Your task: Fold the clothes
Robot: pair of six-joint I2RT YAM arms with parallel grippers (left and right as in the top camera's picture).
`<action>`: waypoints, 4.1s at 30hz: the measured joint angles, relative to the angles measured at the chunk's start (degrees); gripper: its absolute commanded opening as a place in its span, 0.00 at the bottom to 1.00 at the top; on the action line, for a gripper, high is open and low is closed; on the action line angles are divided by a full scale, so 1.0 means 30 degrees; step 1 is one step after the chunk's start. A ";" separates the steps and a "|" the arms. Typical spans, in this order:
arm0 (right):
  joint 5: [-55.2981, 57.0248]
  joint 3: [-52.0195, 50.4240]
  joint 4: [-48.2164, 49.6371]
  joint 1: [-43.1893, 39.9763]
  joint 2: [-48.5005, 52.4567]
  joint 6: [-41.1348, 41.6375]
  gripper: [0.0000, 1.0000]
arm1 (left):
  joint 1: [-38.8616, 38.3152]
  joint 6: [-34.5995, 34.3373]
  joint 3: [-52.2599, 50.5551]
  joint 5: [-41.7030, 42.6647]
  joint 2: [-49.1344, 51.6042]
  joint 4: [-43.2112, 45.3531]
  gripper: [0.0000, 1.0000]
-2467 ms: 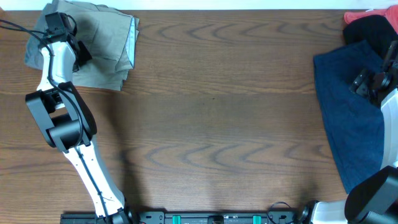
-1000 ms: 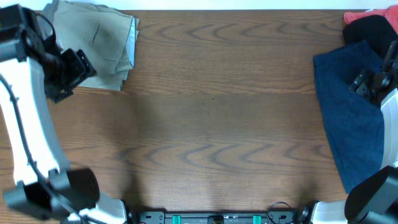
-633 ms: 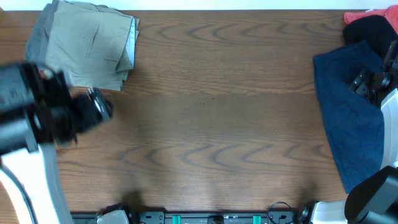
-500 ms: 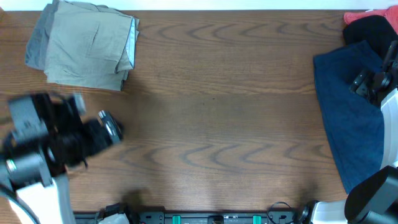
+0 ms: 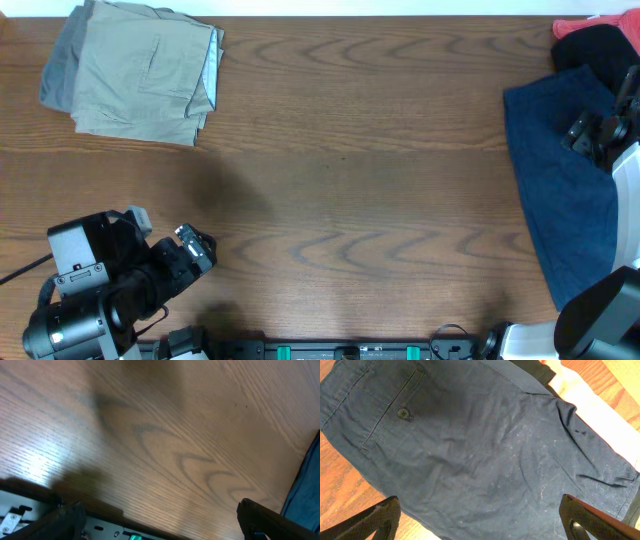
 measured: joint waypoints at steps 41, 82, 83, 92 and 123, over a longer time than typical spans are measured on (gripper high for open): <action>0.0000 0.0000 0.0007 0.0000 0.0000 0.0000 0.99 | -0.6164 0.0342 -1.4892 -0.2222 -1.1453 1.9722 0.98; 0.0000 0.0007 0.0000 0.0000 0.0000 0.0000 0.99 | -0.6164 0.2346 -2.0334 -0.5916 -1.4681 2.6469 0.98; 0.0000 0.0000 0.0007 0.0000 0.0000 0.0000 0.99 | -0.6164 0.2353 -2.0334 -0.5916 -1.4681 2.6461 0.98; 0.0000 0.0000 0.0000 0.0000 0.0000 0.0000 0.99 | -0.6164 0.2346 -2.0334 -0.5923 -1.4681 2.6461 0.98; -0.0015 -0.3927 0.0007 0.4051 -0.8925 0.0000 0.99 | -0.6164 0.2353 -2.0327 -0.6040 -1.4681 2.6432 0.98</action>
